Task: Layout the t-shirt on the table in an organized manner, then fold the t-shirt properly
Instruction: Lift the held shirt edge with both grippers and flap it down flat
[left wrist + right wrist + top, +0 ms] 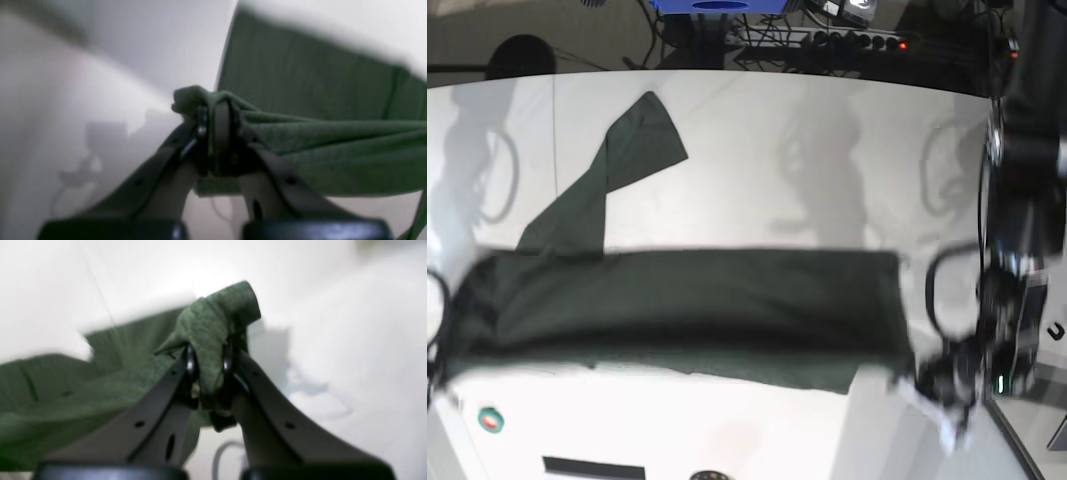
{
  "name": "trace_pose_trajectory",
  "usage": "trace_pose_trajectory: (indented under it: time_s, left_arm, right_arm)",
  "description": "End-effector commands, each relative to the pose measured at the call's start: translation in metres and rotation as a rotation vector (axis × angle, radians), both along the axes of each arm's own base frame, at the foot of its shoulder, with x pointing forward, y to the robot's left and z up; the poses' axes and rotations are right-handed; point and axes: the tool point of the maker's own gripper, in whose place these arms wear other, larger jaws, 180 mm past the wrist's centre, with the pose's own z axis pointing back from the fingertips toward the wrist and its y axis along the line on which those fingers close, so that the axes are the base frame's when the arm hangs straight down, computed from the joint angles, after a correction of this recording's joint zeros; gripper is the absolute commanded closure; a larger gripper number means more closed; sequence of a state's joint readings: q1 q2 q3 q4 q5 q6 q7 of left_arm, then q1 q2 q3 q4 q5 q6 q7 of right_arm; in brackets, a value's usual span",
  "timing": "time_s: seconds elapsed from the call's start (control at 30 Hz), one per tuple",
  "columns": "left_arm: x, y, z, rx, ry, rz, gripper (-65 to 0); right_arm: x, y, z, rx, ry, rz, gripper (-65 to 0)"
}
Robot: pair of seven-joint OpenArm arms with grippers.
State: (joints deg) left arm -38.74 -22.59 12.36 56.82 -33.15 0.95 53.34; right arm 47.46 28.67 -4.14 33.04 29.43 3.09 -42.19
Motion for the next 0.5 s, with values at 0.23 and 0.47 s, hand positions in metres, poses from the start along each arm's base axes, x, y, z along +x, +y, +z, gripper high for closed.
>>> trace_pose_trajectory:
  time_s: [0.23,0.47]
  left_arm:
    - [0.094,-0.003,0.163,0.009,-0.281,0.019,0.0]
    - [0.115,-0.003,0.292,-0.004,-0.492,0.022,0.0]
  right_arm:
    - [0.081,-0.021,0.199,-0.193,-0.362,0.031,-0.3]
    - [0.085,-0.033,0.255,-0.28,-0.419,0.042,-0.3]
